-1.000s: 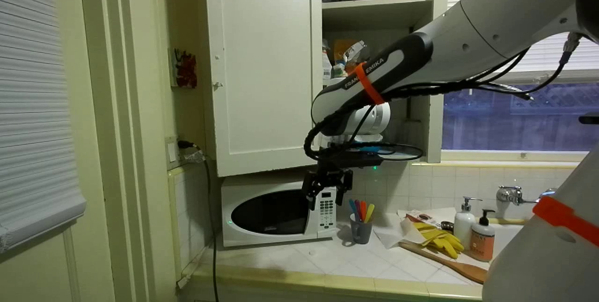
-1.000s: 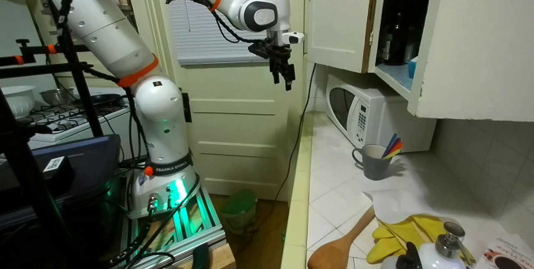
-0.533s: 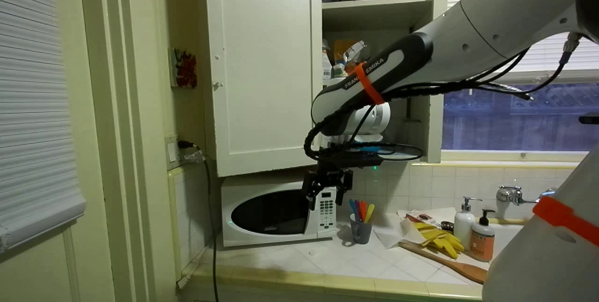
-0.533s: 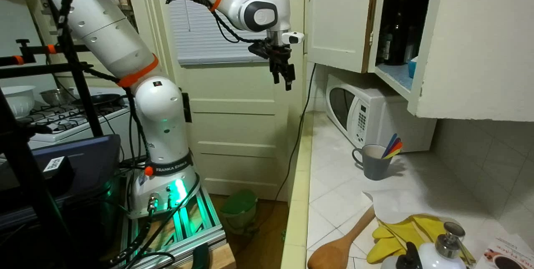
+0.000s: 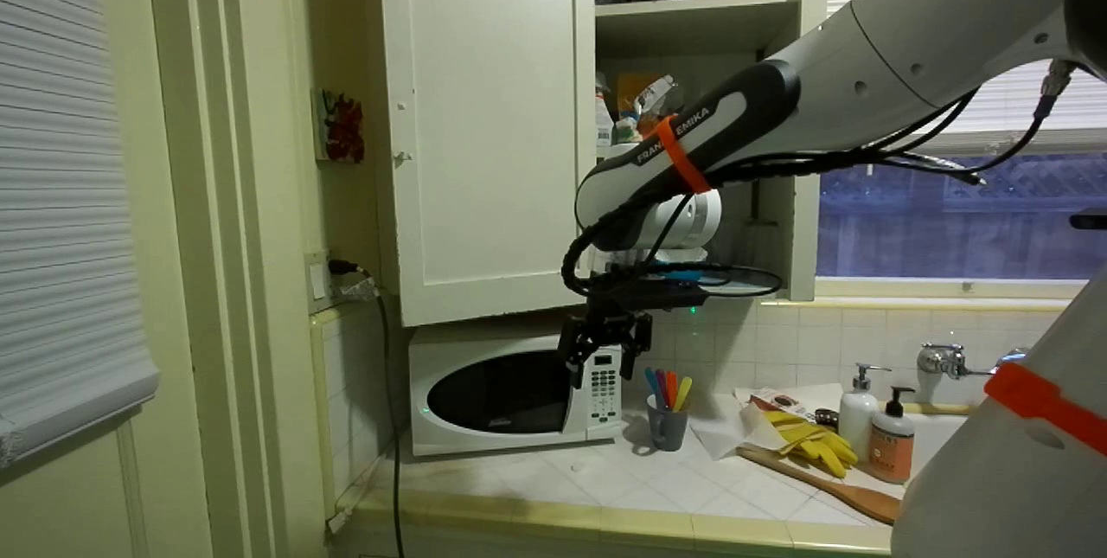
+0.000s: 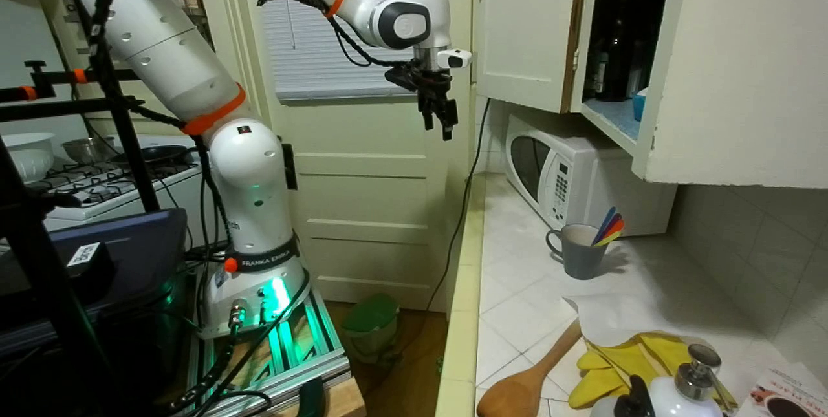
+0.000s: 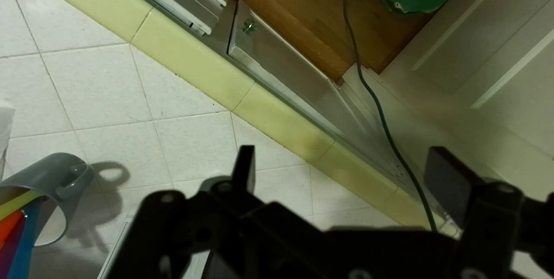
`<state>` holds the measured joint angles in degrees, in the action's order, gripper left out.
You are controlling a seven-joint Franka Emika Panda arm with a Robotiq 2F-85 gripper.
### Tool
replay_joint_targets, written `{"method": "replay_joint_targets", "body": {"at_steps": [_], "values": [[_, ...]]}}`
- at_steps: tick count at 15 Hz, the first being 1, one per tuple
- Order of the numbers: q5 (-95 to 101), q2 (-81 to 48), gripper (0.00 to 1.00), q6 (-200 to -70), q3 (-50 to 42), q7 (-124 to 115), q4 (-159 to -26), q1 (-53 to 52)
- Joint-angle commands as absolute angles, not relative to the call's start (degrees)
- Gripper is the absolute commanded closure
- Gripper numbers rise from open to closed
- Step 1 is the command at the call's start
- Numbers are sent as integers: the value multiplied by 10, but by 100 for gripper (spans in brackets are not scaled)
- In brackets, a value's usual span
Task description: Put the wooden spoon on the bottom shelf.
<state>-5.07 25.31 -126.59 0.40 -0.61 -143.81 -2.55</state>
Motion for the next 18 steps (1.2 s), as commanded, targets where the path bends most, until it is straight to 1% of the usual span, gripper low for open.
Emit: {"method": "replay_joint_targets", "body": {"at_steps": [1,10,14,18], "values": [[-51,253,0,-1264,6,-5,-1437,-24],[-51,253,0,-1264,6,-5,-1437,-24],[36,239,0,-1326,5,-13,-1455,24],[138,194,0,-1360,-29,35,-1475,74]]}}
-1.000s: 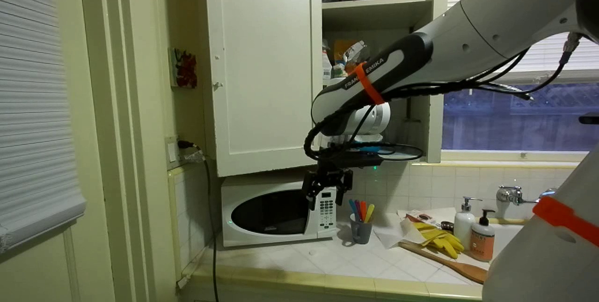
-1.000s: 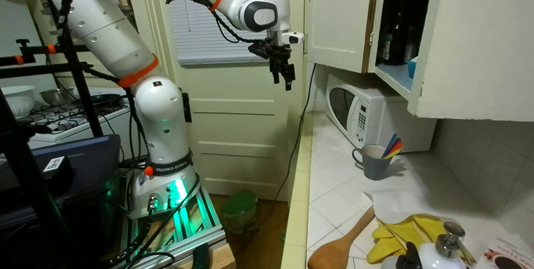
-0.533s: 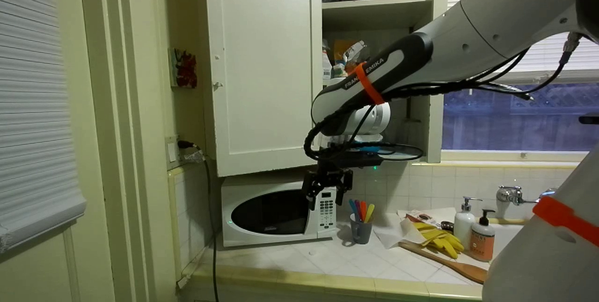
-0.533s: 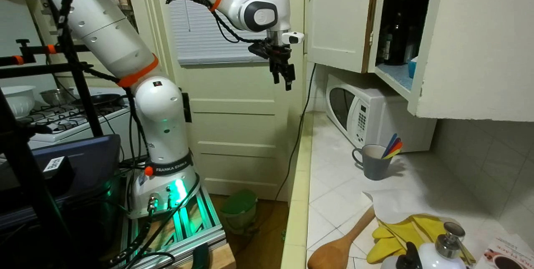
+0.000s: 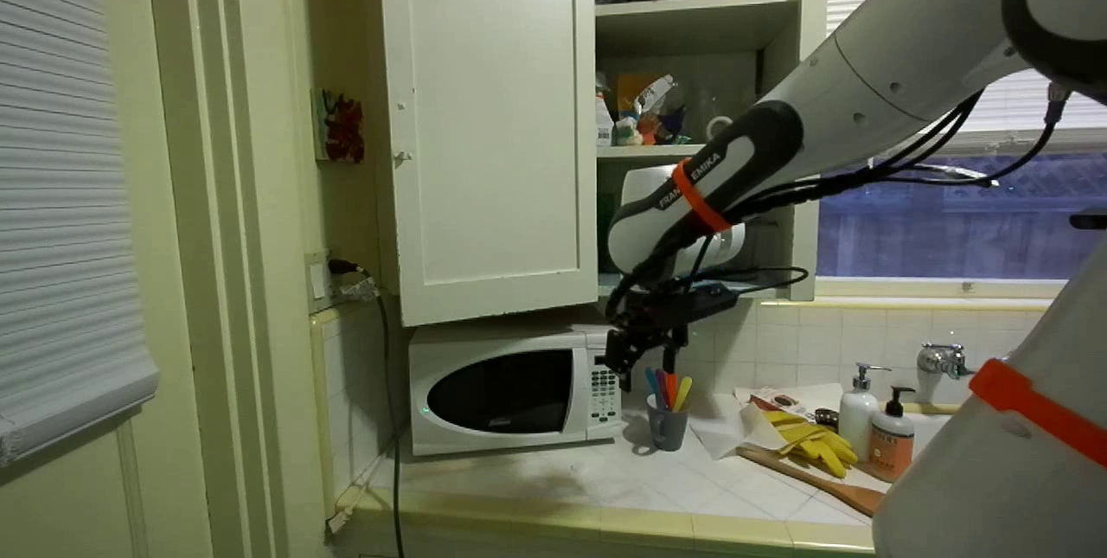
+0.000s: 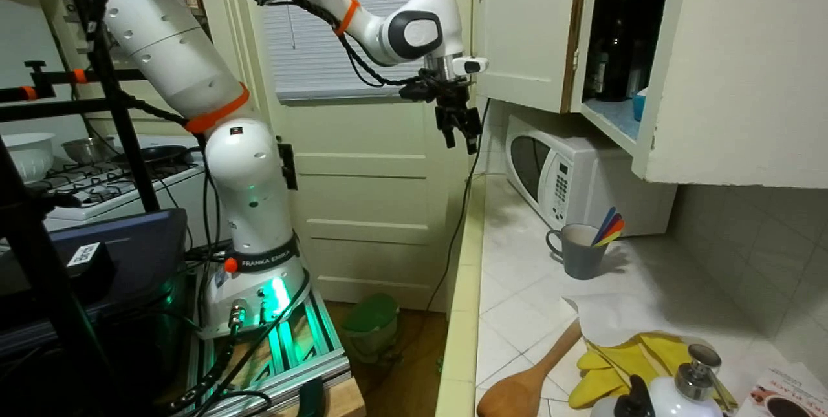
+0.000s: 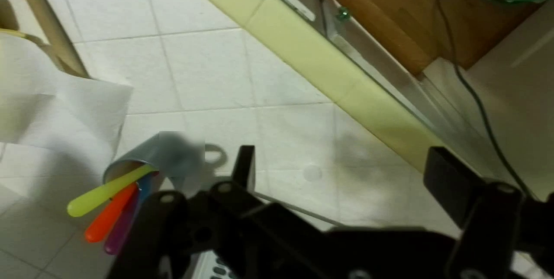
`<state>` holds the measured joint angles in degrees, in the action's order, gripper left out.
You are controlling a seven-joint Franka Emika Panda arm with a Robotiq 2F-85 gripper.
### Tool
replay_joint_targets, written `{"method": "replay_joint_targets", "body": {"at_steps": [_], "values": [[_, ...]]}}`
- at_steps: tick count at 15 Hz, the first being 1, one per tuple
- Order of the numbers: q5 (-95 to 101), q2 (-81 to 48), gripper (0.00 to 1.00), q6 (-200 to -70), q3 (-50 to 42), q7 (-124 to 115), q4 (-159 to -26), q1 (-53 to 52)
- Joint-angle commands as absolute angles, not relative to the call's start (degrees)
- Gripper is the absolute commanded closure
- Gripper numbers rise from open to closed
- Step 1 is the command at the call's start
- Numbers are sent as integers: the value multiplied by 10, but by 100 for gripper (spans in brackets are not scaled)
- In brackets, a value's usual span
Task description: Put the wooden spoon on the bottom shelf.
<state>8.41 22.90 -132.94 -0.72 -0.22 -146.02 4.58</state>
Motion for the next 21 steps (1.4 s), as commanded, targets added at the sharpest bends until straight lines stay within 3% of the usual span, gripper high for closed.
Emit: {"method": "replay_joint_targets", "body": {"at_steps": [1,8,13,21], "values": [[153,179,0,-1365,-44,55,-1477,84],[310,124,0,-1354,-99,11,-1486,179],[297,123,0,-1350,-112,14,-1484,178],[331,27,0,-1492,-193,145,-1495,209]]}}
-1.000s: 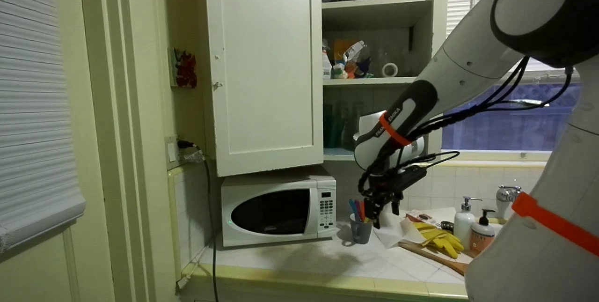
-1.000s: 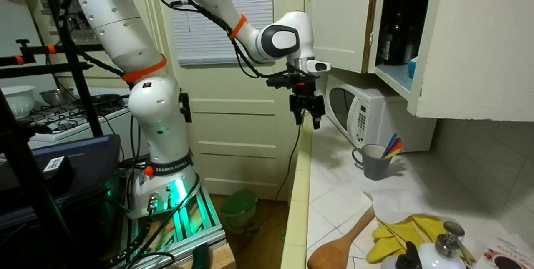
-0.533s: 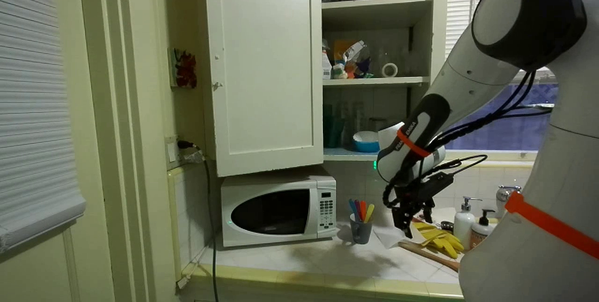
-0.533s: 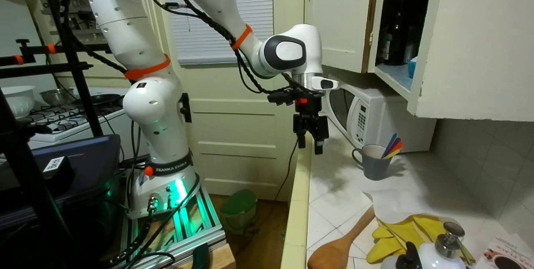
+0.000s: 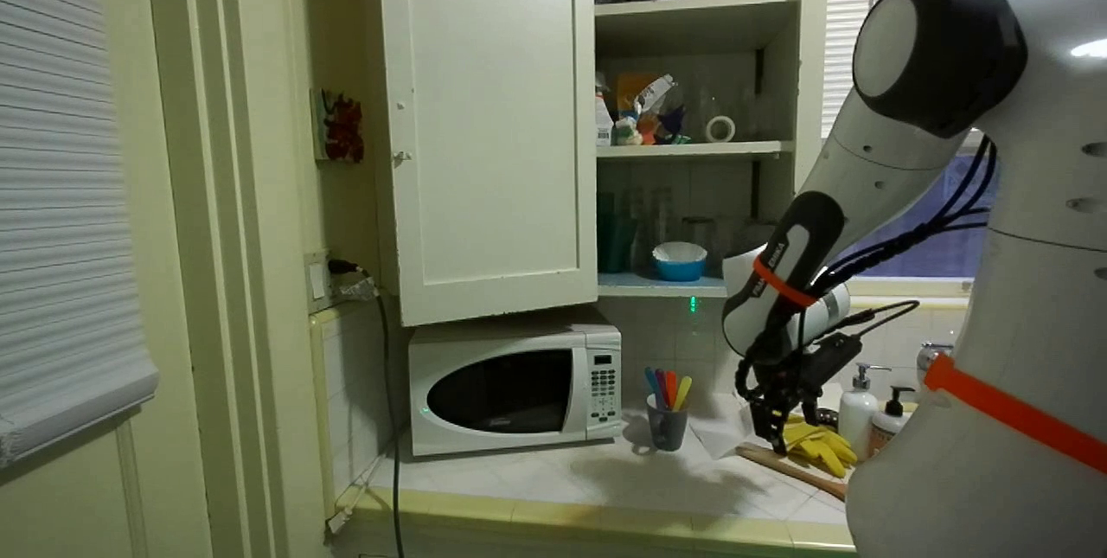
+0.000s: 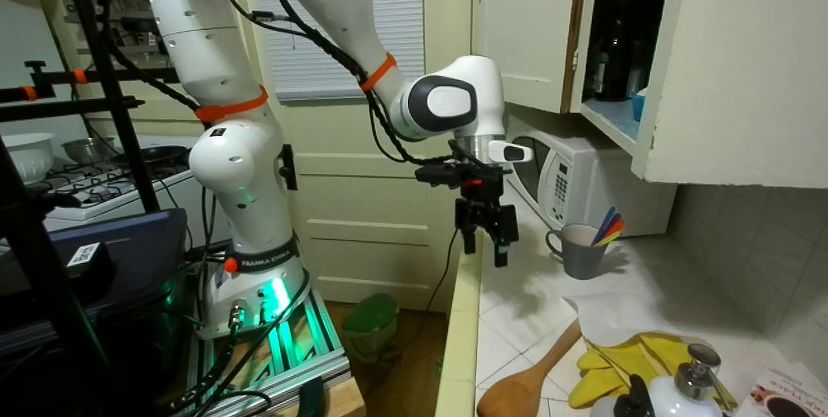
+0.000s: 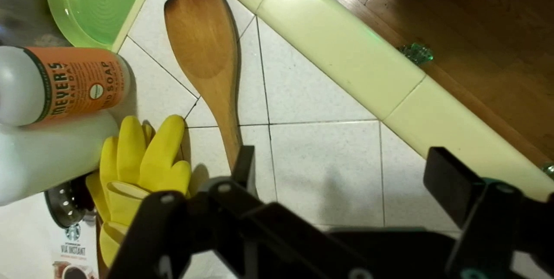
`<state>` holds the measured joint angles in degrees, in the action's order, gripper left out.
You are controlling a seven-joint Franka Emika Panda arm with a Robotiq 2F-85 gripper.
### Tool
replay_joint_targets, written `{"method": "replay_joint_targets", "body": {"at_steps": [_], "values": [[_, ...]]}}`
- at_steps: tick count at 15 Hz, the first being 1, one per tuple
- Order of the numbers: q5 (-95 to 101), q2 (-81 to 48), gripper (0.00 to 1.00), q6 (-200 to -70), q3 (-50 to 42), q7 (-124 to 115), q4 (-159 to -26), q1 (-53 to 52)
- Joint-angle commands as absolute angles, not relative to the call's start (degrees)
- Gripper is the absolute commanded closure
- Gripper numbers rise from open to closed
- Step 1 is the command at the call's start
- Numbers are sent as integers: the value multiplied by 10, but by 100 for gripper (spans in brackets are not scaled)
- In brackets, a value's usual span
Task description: Put the wooden spoon on the bottom shelf.
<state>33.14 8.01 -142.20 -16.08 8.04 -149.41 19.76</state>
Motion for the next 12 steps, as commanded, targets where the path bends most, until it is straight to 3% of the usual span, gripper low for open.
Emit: {"method": "replay_joint_targets", "body": {"at_steps": [1,4,12], "values": [[324,5,0,-1527,-207,180,-1493,214],[247,-65,0,-1611,-226,307,-1479,222],[153,-118,0,-1609,-196,356,-1443,249]]}}
